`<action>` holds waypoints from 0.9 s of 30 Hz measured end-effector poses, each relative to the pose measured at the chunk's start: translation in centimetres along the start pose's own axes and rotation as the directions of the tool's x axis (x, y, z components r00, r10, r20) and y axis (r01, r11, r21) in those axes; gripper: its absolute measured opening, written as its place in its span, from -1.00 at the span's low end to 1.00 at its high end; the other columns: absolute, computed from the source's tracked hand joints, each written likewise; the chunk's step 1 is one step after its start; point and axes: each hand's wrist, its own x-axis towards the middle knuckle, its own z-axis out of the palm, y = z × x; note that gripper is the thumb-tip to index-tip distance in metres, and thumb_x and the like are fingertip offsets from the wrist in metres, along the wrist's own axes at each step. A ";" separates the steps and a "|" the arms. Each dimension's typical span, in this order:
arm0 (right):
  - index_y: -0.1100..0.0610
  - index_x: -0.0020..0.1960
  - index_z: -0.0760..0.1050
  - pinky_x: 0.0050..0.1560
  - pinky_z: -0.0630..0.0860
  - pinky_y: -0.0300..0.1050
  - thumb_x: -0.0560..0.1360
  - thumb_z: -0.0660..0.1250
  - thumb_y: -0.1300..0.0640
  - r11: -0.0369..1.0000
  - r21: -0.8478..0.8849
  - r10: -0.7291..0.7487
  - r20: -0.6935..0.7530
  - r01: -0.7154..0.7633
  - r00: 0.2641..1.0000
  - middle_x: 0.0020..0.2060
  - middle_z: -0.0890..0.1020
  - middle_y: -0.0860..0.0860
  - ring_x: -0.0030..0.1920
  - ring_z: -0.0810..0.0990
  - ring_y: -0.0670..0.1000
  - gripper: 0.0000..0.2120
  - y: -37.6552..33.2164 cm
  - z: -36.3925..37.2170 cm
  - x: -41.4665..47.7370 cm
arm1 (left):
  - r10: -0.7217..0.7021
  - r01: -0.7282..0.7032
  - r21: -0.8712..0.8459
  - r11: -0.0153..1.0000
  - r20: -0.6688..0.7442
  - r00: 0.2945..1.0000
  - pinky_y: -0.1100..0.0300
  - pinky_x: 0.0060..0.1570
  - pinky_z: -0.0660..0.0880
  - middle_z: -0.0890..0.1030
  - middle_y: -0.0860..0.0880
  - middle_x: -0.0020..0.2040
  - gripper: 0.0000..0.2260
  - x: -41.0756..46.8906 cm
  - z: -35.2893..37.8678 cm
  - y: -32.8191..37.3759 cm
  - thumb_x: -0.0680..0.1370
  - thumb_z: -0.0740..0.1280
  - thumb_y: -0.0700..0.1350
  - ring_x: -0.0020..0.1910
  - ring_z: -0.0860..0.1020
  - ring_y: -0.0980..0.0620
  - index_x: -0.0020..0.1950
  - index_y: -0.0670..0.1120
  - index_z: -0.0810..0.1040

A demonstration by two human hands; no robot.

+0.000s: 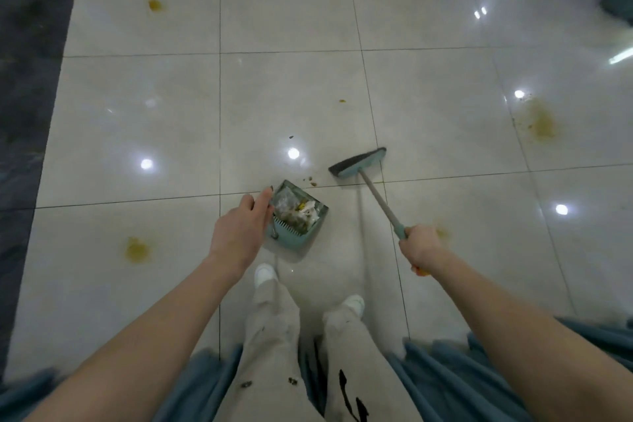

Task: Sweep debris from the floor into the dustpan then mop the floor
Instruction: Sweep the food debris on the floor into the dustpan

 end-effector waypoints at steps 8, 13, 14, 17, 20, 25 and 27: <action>0.05 0.42 0.32 -0.50 0.59 -0.12 0.63 0.11 0.12 0.947 -0.249 -0.171 0.153 0.205 0.973 -0.19 0.55 0.10 -0.41 0.61 0.07 -0.64 6.9 -0.9 -3.7 | -0.033 0.033 0.034 0.999 -0.001 0.999 0.08 -0.47 0.34 0.47 -0.12 -0.02 -0.70 1.2 0.0 2.0 0.66 0.07 -0.02 -0.35 0.54 -0.19 0.39 0.02 0.16; 0.05 0.35 0.44 -0.51 0.59 -0.09 0.64 0.12 0.09 0.942 -0.219 -0.238 0.105 0.256 0.966 -0.27 0.57 0.08 -0.55 0.55 0.02 -0.69 7.2 -3.7 -4.6 | -0.072 0.072 0.039 0.997 -0.008 0.997 0.10 -0.50 0.34 0.47 -0.11 -0.01 -0.71 1.2 -0.3 1.2 0.66 0.07 -0.02 -0.37 0.53 -0.20 0.38 0.02 0.17; 0.05 0.34 0.45 -0.57 0.54 -0.14 0.64 0.13 0.08 0.948 -0.194 -0.240 0.082 0.251 0.967 -0.32 0.55 0.06 -0.59 0.51 -0.01 -0.70 7.0 -4.3 -4.6 | -0.076 0.076 0.038 0.996 -0.006 0.997 0.09 -0.50 0.36 0.47 -0.11 -0.02 -0.71 1.0 -0.3 1.1 0.66 0.07 -0.02 -0.37 0.54 -0.20 0.38 0.02 0.17; 0.06 0.35 0.45 -0.63 0.44 -0.22 0.64 0.14 0.09 0.966 -0.117 -0.227 0.031 0.229 0.973 -0.40 0.51 0.06 -0.61 0.48 -0.02 -0.69 6.1 -5.6 -4.5 | -0.085 0.085 0.047 0.995 -0.007 0.996 0.06 -0.51 0.44 0.47 -0.10 -0.01 -0.71 0.4 -0.4 0.8 0.66 0.07 -0.03 -0.39 0.54 -0.18 0.37 0.02 0.15; 0.08 0.31 0.48 -0.63 0.40 -0.24 0.64 0.14 0.12 0.980 -0.026 -0.195 -0.012 0.195 0.981 -0.44 0.51 0.09 -0.61 0.47 0.02 -0.71 4.3 -5.8 -3.9 | -0.093 0.093 0.028 0.995 -0.011 0.996 0.06 -0.48 0.44 0.46 -0.09 -0.01 -0.73 0.3 -0.5 0.8 0.66 0.01 0.03 -0.38 0.53 -0.17 0.35 0.02 0.17; 0.14 0.17 0.51 -0.58 0.46 -0.20 0.63 0.13 0.13 0.986 0.091 -0.135 -0.031 0.137 0.990 -0.34 0.50 0.10 -0.55 0.50 0.06 -0.77 -0.4 -4.1 -1.4 | -0.102 0.103 0.024 0.994 -0.009 0.995 0.11 -0.46 0.36 0.48 -0.11 0.02 -0.68 0.1 -0.1 1.2 0.66 0.01 0.04 -0.35 0.52 -0.19 0.37 -0.02 0.23; 0.17 0.19 0.50 -0.61 0.45 -0.22 0.63 0.13 0.15 0.988 0.108 -0.105 -0.027 0.108 0.994 -0.29 0.52 0.12 -0.53 0.52 0.07 -0.76 -1.9 -2.9 -0.5 | -0.107 0.107 0.030 0.994 -0.004 0.994 0.10 -0.44 0.38 0.48 -0.12 0.03 -0.66 0.1 -0.1 1.2 0.66 0.01 0.04 -0.30 0.55 -0.22 0.39 -0.03 0.24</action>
